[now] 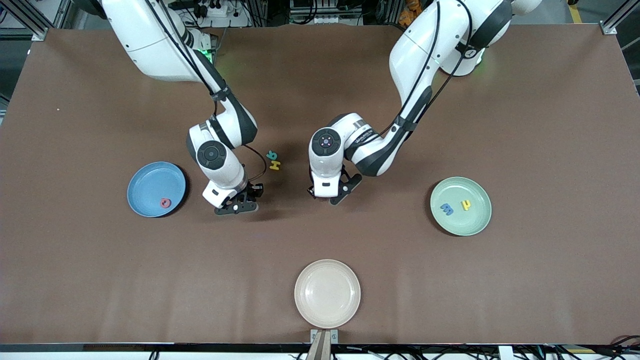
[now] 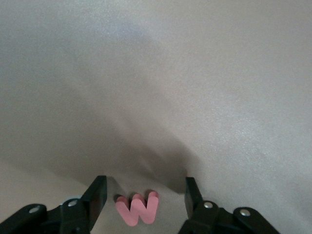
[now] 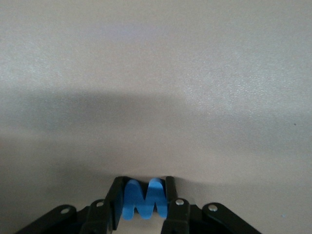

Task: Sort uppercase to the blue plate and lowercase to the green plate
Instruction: 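Carry the blue M to the blue plate and release it with the right gripper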

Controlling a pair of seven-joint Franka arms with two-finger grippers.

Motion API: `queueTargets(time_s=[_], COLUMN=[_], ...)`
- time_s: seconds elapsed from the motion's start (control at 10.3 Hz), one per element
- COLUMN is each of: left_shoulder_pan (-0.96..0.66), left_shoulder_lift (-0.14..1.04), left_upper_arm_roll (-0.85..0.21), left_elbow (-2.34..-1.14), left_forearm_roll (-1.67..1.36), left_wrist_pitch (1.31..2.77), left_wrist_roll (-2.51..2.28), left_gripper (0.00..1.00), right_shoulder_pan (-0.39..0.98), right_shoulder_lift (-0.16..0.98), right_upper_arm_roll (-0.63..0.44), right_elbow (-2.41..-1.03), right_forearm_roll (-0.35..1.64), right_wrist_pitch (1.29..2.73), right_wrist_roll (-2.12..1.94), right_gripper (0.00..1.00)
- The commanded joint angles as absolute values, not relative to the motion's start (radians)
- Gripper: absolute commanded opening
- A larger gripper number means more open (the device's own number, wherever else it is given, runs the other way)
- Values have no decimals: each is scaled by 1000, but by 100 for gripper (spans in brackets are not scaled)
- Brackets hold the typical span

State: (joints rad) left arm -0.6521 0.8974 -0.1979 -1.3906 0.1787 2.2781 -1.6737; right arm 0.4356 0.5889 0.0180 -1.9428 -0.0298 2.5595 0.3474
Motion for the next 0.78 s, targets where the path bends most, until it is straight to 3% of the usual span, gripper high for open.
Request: queueTargets(time_s=[0.0, 0.39, 0.68], left_shoulder_pan=[-672, -684, -681], left_shoulder_lift=[913, 913, 913], left_upper_arm_roll=[-189, -189, -189], left_elbow=[-1365, -1370, -1373], left_forearm_roll=[201, 202, 207], left_wrist_pitch=[2283, 2281, 2281], left_wrist_roll=[-1752, -1772, -1758], left_gripper=[72, 72, 61], right_shoulder_pan=[414, 277, 184], right_shoulder_lift=[543, 450, 396], right_upper_arm_roll=[17, 15, 8], right_elbow=[-1962, -1963, -1997], right_forearm_roll=[-21, -25, -34], right_wrist_pitch=[2556, 2397, 2320], right_wrist_roll=[338, 81, -75], right_gripper=[0, 0, 0])
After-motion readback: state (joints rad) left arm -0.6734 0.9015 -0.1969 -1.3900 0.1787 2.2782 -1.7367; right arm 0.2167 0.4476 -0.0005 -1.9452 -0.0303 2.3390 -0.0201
